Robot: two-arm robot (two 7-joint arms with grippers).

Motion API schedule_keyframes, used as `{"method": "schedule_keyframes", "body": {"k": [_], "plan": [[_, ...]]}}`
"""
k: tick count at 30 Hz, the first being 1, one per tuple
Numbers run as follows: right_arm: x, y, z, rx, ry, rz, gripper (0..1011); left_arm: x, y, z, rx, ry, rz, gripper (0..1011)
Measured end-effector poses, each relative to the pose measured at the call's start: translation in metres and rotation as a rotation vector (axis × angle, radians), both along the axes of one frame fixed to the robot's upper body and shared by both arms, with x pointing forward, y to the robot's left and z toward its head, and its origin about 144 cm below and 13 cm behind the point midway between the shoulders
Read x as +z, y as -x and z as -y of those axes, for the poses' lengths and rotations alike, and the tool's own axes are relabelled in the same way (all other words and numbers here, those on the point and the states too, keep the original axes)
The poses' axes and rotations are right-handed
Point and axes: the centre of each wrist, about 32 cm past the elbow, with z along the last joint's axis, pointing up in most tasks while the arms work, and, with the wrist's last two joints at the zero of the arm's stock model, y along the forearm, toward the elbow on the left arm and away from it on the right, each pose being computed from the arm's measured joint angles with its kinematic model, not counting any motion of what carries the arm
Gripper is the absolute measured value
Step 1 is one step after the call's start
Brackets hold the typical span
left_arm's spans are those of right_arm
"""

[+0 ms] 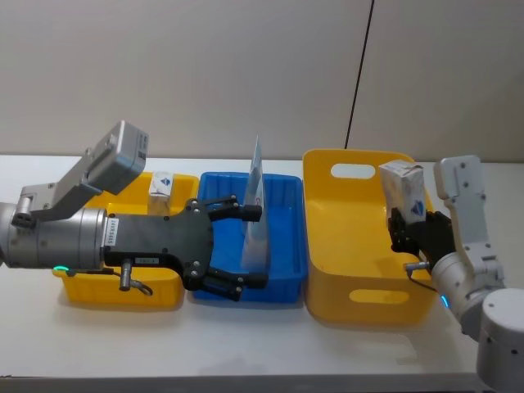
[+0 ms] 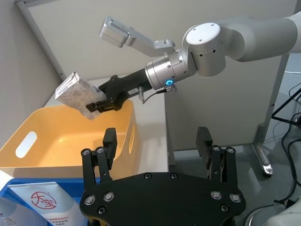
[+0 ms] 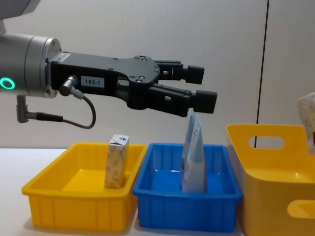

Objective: Bimanual collaborative sorting of washing and personal care products

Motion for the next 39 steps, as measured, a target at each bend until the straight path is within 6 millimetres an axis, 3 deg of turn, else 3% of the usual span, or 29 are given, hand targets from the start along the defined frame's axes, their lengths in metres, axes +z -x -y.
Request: {"method": "schedule_keyframes", "body": {"k": [8,18,29,39], "plan": [[-0.001,-0.004,-0.006,-0.019,0.012,-0.004,371,0.000,0.000,0.000,0.000,0.000,0.000,1001],[-0.002,-0.006,-0.009,-0.030,0.019,-0.007,741,0.000,0.000,0.000,0.000,0.000,0.000,1001],[-0.002,-0.007,-0.011,-0.034,0.021,-0.008,1003,0.000,0.000,0.000,0.000,0.000,0.000,1001],[0.001,-0.005,-0.012,-0.010,0.014,-0.003,1004,0.000,0.000,0.000,0.000,0.000,0.000,1001]]}}
